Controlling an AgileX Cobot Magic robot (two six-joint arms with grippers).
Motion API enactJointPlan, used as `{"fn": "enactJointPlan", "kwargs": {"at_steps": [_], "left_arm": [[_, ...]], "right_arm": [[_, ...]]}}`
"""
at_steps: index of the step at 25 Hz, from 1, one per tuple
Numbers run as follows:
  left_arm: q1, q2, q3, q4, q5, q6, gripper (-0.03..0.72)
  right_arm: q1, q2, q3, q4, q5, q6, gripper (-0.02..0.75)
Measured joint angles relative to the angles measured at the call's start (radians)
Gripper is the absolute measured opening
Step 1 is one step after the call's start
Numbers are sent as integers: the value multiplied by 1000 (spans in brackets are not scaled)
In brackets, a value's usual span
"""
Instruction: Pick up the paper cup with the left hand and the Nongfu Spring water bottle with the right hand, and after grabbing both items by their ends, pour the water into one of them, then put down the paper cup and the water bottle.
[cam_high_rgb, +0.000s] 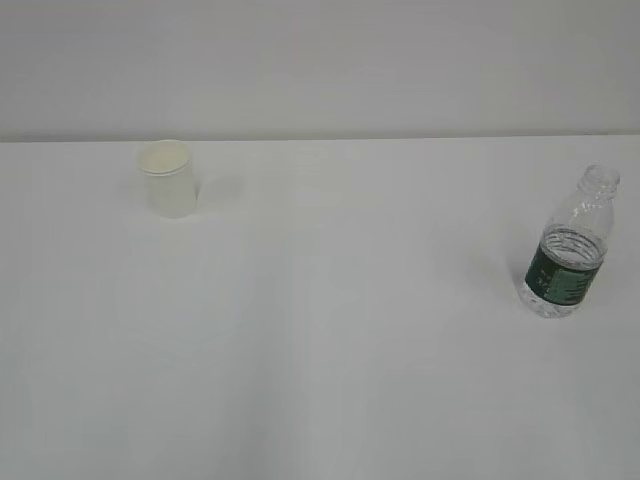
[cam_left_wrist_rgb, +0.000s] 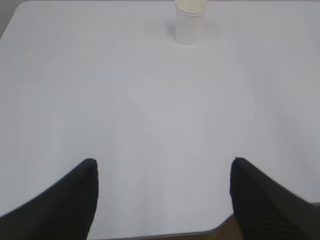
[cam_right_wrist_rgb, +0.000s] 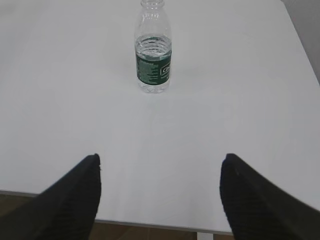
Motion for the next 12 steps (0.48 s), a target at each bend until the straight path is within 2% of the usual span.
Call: {"fn": "enactJointPlan", "kwargs": {"at_steps": [12], "left_arm": [[0, 0, 0, 0, 0, 0, 587]], "right_arm": [[0, 0, 0, 0, 0, 0, 554]]}}
